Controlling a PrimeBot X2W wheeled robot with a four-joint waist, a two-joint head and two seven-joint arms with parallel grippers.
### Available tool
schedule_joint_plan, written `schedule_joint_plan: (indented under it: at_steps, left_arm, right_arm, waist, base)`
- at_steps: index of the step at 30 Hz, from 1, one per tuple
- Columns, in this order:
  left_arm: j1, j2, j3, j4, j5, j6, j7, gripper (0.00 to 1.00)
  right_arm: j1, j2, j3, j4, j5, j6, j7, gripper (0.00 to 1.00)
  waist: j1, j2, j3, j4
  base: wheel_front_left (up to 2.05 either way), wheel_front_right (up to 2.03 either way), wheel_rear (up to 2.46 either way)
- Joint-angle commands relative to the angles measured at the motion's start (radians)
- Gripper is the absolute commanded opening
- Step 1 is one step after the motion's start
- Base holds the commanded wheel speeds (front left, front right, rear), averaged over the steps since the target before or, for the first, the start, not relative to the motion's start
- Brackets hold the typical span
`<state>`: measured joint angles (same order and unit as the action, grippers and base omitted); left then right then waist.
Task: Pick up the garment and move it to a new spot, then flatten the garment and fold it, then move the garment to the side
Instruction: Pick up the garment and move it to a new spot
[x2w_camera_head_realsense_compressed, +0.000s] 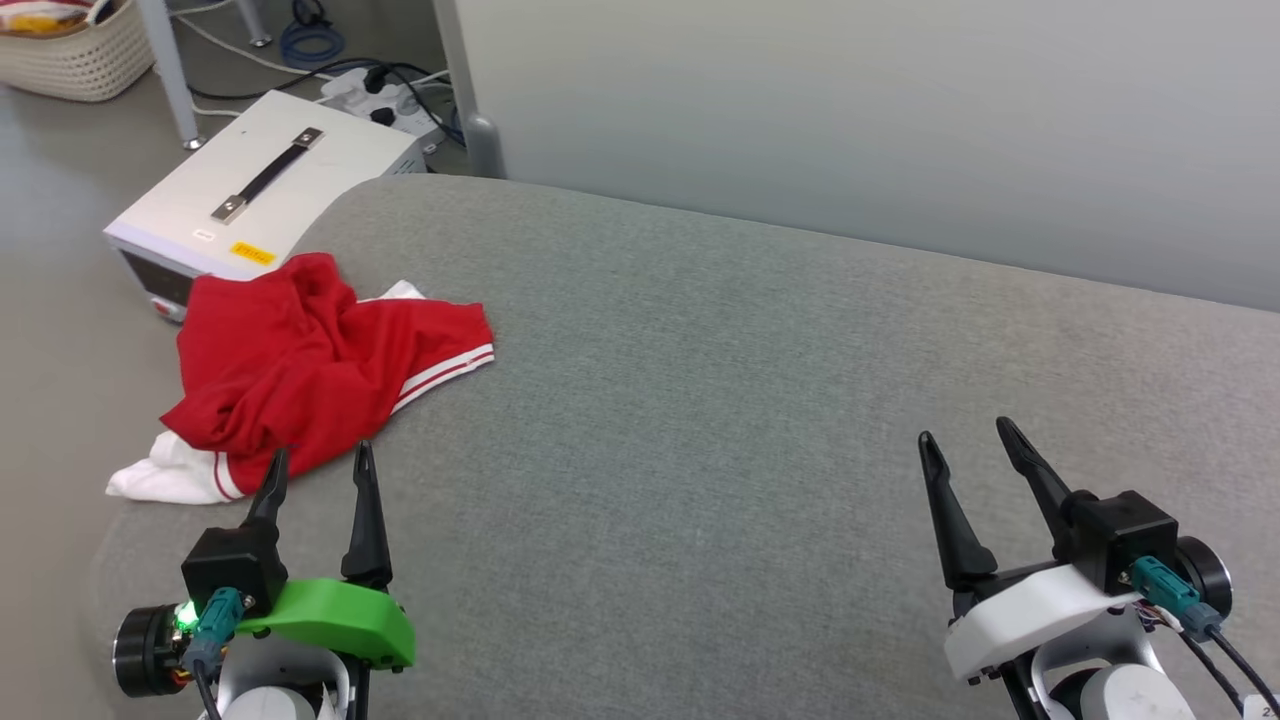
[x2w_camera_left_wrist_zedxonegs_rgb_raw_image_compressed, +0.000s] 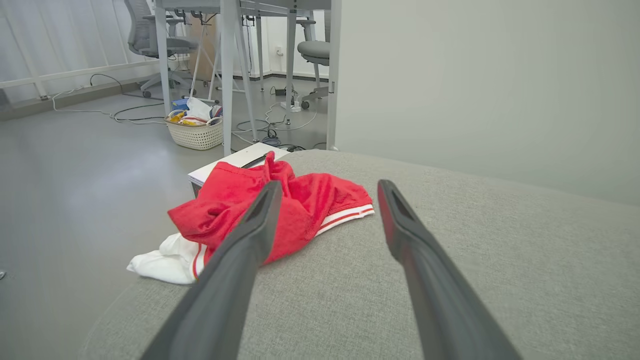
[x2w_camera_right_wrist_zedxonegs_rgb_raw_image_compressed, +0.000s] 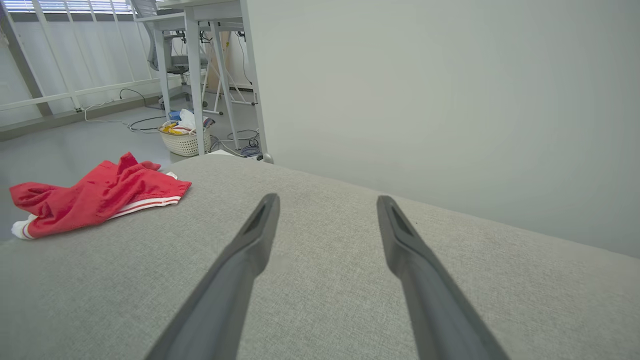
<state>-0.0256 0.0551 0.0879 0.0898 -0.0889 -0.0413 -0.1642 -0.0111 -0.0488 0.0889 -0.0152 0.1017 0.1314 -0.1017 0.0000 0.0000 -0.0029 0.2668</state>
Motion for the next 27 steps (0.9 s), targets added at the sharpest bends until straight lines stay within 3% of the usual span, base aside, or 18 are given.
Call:
schedule_joint_plan:
  at_steps: [1, 13, 27]
  left_arm:
    - [-0.005, -0.003, 0.005, 0.004, -0.006, -0.008, -0.010, 1.00]
    - [-0.004, -0.004, 0.022, 0.009, -0.011, -0.018, -0.035, 1.00]
    - [-0.015, -0.004, 0.036, 0.024, -0.018, -0.029, -0.064, 1.00]
  right_arm:
    - [-0.012, -0.001, 0.006, -0.002, 0.009, 0.000, -0.010, 1.00]
    - [-0.027, -0.001, 0.043, 0.006, 0.021, -0.001, -0.028, 1.00]
    - [-0.038, -0.001, 0.067, 0.011, 0.028, -0.001, -0.039, 1.00]
  waist:
    - [0.0000, 0.0000, -0.002, 0.058]
    - [0.0000, 0.0000, 0.003, 0.191]
    - [0.0000, 0.0000, 0.007, 0.285]
  base:
    - [0.00, 0.00, 0.00]
    - [0.00, 0.00, 0.00]
    - [0.00, 0.00, 0.00]
